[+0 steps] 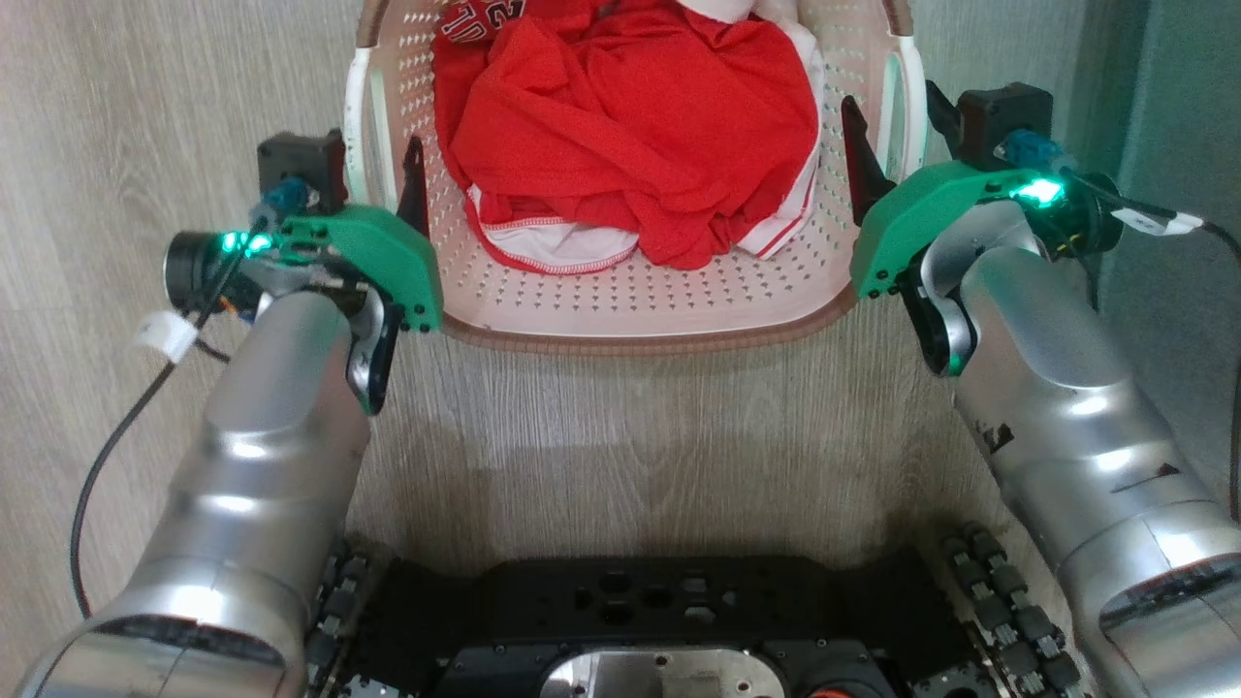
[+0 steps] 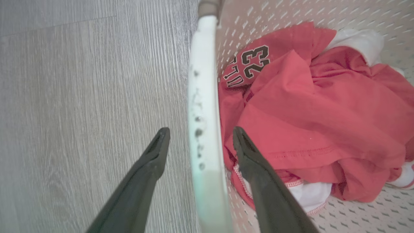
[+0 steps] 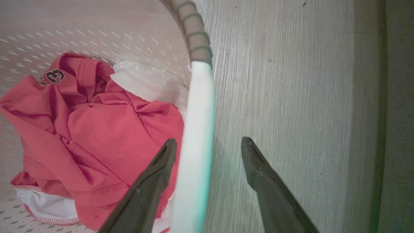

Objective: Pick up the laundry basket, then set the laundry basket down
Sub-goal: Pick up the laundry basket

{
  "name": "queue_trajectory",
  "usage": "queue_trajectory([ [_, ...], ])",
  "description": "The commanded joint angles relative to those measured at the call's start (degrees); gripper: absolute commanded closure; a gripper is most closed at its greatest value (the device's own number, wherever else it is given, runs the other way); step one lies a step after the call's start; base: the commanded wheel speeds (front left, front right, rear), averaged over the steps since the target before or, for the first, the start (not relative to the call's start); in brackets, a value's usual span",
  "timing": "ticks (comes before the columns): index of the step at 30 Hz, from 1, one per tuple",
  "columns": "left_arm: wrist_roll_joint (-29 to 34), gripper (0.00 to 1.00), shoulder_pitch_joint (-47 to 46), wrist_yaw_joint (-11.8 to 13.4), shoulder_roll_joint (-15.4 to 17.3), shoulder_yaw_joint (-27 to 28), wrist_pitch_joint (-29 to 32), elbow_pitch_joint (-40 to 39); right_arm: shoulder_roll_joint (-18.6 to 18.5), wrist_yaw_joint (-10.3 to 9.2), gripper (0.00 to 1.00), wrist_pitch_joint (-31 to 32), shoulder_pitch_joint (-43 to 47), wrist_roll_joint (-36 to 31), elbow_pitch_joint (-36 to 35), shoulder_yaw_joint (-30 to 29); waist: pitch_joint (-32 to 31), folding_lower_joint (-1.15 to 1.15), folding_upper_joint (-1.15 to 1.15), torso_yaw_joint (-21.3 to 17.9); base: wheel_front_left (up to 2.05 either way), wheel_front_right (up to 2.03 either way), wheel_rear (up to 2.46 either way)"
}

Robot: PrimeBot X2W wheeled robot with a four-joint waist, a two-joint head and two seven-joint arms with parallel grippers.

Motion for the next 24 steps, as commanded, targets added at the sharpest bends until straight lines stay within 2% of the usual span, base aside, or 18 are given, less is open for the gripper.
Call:
queue_trajectory([
  [1,-0.5,0.0,1.0,0.6,1.4,0.6,-0.5,-0.5,1.0,0.14,0.0,-0.4,2.2,0.6,-0.3,1.2,0.1,0.0,0.0,0.0,0.0,0.0,0.0],
  [4,-0.9,0.0,0.5,0.7,1.4,-0.1,-0.5,-0.5,1.0,0.14,0.0,-0.4,1.8,1.0,0.3,1.6,0.4,0.0,0.0,0.1,0.0,0.0,0.0],
  [7,-1.4,0.0,0.2,0.9,1.4,-0.8,-0.5,-0.6,1.0,0.14,0.16,-0.4,1.4,1.5,0.7,2.0,0.5,0.0,0.0,0.2,0.0,0.0,0.0],
  [9,-1.7,0.24,0.1,1.0,1.4,-1.3,-0.5,-0.7,1.0,0.14,0.31,-0.4,1.2,1.8,1.0,2.3,0.6,0.0,0.0,0.2,0.0,0.0,0.0],
  [10,-1.9,0.49,0.1,1.0,1.4,-1.5,-0.5,-0.6,1.0,0.14,0.45,-0.4,1.1,2.0,1.1,2.5,0.6,0.0,0.0,0.2,0.0,0.0,0.0],
  [12,-2.2,0.73,0.0,1.0,1.4,-1.9,-0.5,-0.4,1.0,0.14,0.55,-0.4,1.0,2.4,1.3,2.9,0.5,0.0,0.0,0.2,0.0,0.0,0.0],
  [13,-2.4,0.89,-0.1,1.0,1.4,-2.0,-0.5,-0.3,1.0,0.14,0.62,-0.4,0.9,2.7,1.5,3.2,0.5,0.0,0.0,0.2,0.0,0.0,0.0],
  [14,-2.6,1.0,-0.1,1.0,1.4,-2.2,-0.5,-0.2,1.0,0.14,0.9,-0.4,0.8,3.0,1.7,3.5,0.4,0.0,0.0,0.2,0.0,0.0,0.0],
  [15,-2.8,1.0,-0.1,1.0,1.4,-2.4,-0.5,-0.1,1.0,0.14,1.0,-0.4,0.7,3.2,1.9,3.8,0.3,0.0,0.0,0.2,0.0,0.0,0.0],
  [24,-4.5,1.0,0.6,1.5,1.4,-3.8,-0.5,0.3,1.0,0.14,1.0,-0.4,0.4,5.6,3.8,5.8,-1.5,0.0,0.0,0.0,0.0,0.0,0.0],
])
